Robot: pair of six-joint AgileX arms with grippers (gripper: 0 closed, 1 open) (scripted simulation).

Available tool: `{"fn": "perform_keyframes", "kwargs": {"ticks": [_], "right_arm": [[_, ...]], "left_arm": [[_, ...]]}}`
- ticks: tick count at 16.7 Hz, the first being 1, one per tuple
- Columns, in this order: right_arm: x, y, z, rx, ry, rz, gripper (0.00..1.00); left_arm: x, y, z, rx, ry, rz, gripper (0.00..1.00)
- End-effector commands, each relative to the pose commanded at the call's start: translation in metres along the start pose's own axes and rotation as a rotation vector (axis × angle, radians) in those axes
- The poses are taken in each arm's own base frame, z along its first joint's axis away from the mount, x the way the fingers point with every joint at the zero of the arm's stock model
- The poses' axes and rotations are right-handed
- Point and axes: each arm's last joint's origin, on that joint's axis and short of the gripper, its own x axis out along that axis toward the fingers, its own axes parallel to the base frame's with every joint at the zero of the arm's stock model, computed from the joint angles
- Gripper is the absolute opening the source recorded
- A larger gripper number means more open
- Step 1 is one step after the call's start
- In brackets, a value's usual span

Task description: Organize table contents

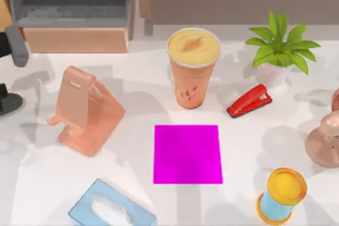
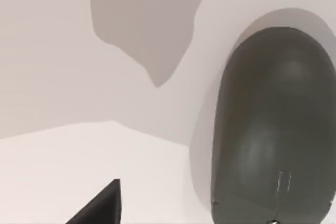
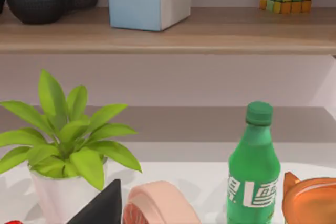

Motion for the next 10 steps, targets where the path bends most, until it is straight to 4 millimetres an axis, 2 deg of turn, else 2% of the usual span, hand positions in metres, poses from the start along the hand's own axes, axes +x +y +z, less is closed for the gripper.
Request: {"fn": "perform_keyframes", "kwargs": {"ticks": [2, 4, 8, 10], "right_arm": [[0.000, 0.000, 0.000, 0.000, 0.000, 0.000, 1.00], [0.000, 0.000, 0.000, 0.000, 0.000, 0.000, 1.00], [0.000, 0.000, 0.000, 0.000, 0.000, 0.000, 1.00], [0.000, 0.000, 0.000, 0.000, 0.000, 0.000, 1.00]], "left_arm": [[0.024, 0.000, -0.001, 0.000, -0.001, 0.004, 1.00], [0.040, -0.003, -0.002, 0.000, 0.001, -0.004, 1.00], [0.043, -0.003, -0.002, 0.001, 0.002, -0.007, 1.00], [0.043, -0.003, -0.002, 0.001, 0.002, -0.007, 0.85]]}}
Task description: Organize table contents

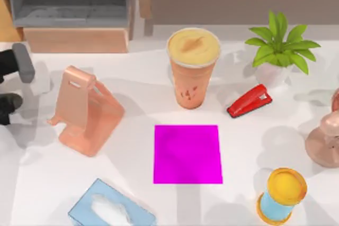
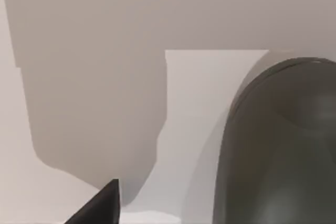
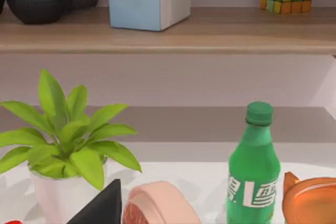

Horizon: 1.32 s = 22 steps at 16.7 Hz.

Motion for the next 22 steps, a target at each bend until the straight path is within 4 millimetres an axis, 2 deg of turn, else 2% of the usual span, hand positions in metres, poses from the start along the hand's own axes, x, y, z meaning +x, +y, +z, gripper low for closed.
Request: {"fn": "perform_keyframes", "kwargs": {"ticks": [11, 19, 22], "right_arm": [[0.000, 0.000, 0.000, 0.000, 0.000, 0.000, 1.00], [0.000, 0.000, 0.000, 0.000, 0.000, 0.000, 1.00], [0.000, 0.000, 0.000, 0.000, 0.000, 0.000, 1.00]], "left_arm": [[0.000, 0.000, 0.000, 0.000, 0.000, 0.000, 0.02], [0.000, 0.000, 0.000, 0.000, 0.000, 0.000, 0.00], [-0.012, 0.000, 0.002, 0.002, -0.006, 0.012, 0.00]]}}
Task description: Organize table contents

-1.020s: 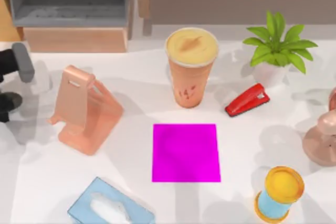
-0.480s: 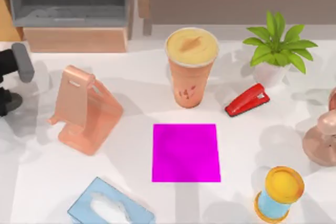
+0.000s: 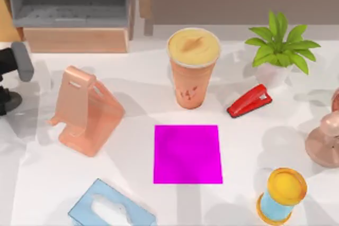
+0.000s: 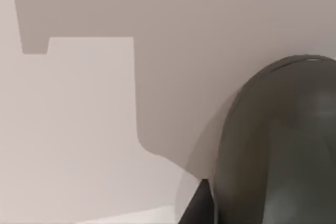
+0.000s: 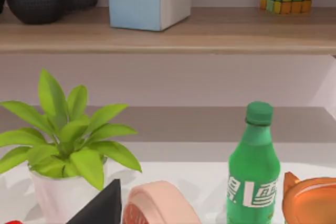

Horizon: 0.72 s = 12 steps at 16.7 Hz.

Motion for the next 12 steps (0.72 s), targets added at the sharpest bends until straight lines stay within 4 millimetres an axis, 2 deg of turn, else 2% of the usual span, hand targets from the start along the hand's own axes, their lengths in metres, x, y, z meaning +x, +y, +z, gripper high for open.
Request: {"fn": "perform_keyframes", "kwargs": {"ticks": [4, 9, 12], "right_arm": [[0.000, 0.000, 0.000, 0.000, 0.000, 0.000, 1.00], [0.000, 0.000, 0.000, 0.000, 0.000, 0.000, 1.00], [0.000, 0.000, 0.000, 0.000, 0.000, 0.000, 1.00]], "left_arm": [[-0.034, 0.003, 0.002, 0.006, 0.003, -0.013, 0.00], [-0.089, 0.000, 0.000, -0.001, 0.003, -0.010, 0.00], [-0.095, -0.001, 0.000, -0.002, 0.000, -0.003, 0.00]]}}
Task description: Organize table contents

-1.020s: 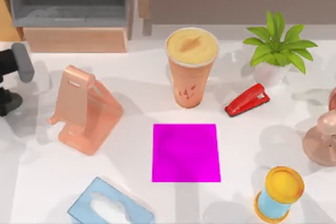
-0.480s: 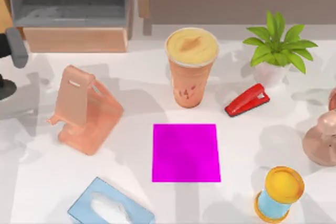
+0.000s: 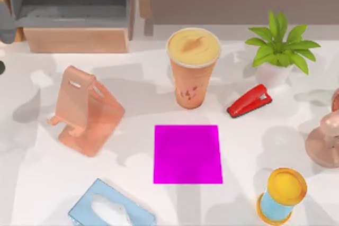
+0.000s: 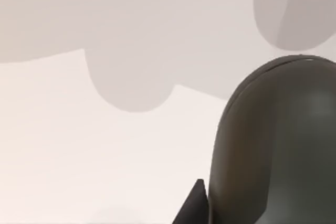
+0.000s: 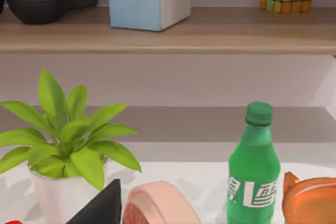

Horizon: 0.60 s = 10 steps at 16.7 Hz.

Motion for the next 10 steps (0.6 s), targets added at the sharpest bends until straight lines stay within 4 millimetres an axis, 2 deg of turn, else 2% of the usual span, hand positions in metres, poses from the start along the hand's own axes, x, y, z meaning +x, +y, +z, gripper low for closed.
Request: {"fn": "perform_keyframes", "kwargs": {"ticks": [3, 5, 7, 10], "right_arm": [[0.000, 0.000, 0.000, 0.000, 0.000, 0.000, 1.00], [0.000, 0.000, 0.000, 0.000, 0.000, 0.000, 1.00], [0.000, 0.000, 0.000, 0.000, 0.000, 0.000, 1.00], [0.000, 0.000, 0.000, 0.000, 0.000, 0.000, 1.00]], "left_arm": [[0.002, 0.000, 0.000, 0.002, 0.001, -0.002, 0.00], [-0.009, -0.005, 0.012, 0.064, -0.019, 0.030, 0.00], [-0.032, -0.019, 0.037, 0.203, -0.059, 0.090, 0.00], [-0.069, -0.058, 0.085, 0.513, -0.135, 0.176, 0.00]]}}
